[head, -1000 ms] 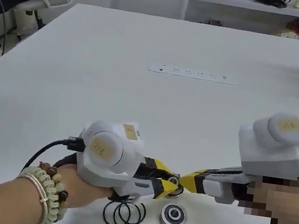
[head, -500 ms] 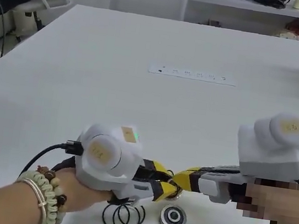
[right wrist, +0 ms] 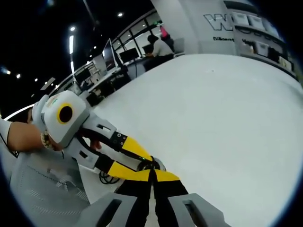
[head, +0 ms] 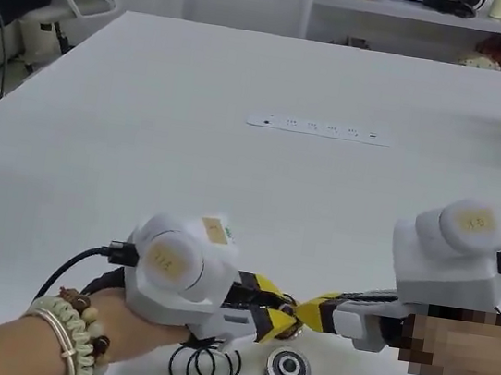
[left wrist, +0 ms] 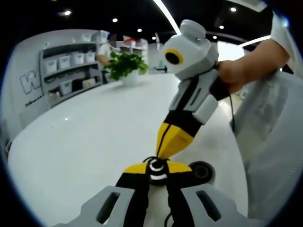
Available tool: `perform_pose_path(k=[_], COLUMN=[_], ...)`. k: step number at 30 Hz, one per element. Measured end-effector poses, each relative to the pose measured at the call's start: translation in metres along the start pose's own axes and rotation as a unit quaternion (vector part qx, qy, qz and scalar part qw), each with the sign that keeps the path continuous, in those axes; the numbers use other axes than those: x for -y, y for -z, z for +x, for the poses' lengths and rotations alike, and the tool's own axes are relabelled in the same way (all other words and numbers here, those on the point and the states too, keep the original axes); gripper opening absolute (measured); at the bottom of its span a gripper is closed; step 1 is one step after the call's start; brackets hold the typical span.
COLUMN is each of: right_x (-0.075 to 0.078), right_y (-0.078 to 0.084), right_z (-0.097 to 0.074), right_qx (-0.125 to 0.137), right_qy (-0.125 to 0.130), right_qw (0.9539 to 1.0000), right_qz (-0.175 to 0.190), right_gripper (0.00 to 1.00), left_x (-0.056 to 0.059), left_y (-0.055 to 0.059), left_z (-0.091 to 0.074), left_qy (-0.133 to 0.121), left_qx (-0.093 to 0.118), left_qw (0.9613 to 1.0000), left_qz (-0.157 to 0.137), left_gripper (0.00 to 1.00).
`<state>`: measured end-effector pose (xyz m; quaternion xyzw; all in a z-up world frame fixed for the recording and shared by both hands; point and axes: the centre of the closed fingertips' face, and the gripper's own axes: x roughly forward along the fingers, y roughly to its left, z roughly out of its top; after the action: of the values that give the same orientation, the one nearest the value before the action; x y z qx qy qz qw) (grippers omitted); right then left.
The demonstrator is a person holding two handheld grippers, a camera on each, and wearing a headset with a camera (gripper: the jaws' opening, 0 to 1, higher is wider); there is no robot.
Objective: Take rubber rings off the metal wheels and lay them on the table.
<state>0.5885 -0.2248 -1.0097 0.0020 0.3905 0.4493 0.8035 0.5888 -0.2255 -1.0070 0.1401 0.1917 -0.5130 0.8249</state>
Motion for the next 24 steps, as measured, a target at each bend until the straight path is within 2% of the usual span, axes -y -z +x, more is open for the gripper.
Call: perform_pose_path(k=[3, 6, 8, 12, 14, 17, 24], right_x=[0.001, 0.001, 0.002, 0.003, 0.004, 0.004, -0.003], right_y=[0.0, 0.0, 0.001, -0.002, -0.005, -0.008, -0.014], right_z=[0.0, 0.0, 0.0, -0.001, -0.002, -0.004, -0.005], right_qx=[-0.001, -0.002, -0.003, 0.001, 0.006, 0.012, 0.025], right_qy=[0.002, 0.003, 0.004, 0.004, 0.005, 0.005, -0.001], right_qw=[1.0, 1.0, 1.0, 1.0, 1.0, 0.9999, 0.9997], right_qz=[0.001, 0.001, 0.0, 0.003, 0.005, 0.009, 0.005], right_gripper=[0.0, 0.0, 0.0, 0.0, 0.0, 0.0, 0.0], left_x=[-0.001, -0.001, 0.0, 0.001, 0.0, -0.004, -0.011], left_y=[-0.001, -0.002, -0.001, -0.002, -0.001, -0.002, -0.031], left_z=[0.001, 0.002, 0.001, -0.002, -0.003, -0.006, -0.021], left_qy=[0.001, 0.001, 0.0, 0.007, 0.004, 0.0, -0.01], left_qx=[-0.007, -0.023, -0.036, -0.054, -0.064, -0.076, -0.041], left_qw=[1.0, 0.9996, 0.9993, 0.9981, 0.9973, 0.9965, 0.999], left_qz=[-0.007, -0.017, -0.01, 0.027, 0.036, 0.034, 0.014], left_gripper=[0.14, 0.14, 0.14, 0.17, 0.2, 0.26, 0.32])
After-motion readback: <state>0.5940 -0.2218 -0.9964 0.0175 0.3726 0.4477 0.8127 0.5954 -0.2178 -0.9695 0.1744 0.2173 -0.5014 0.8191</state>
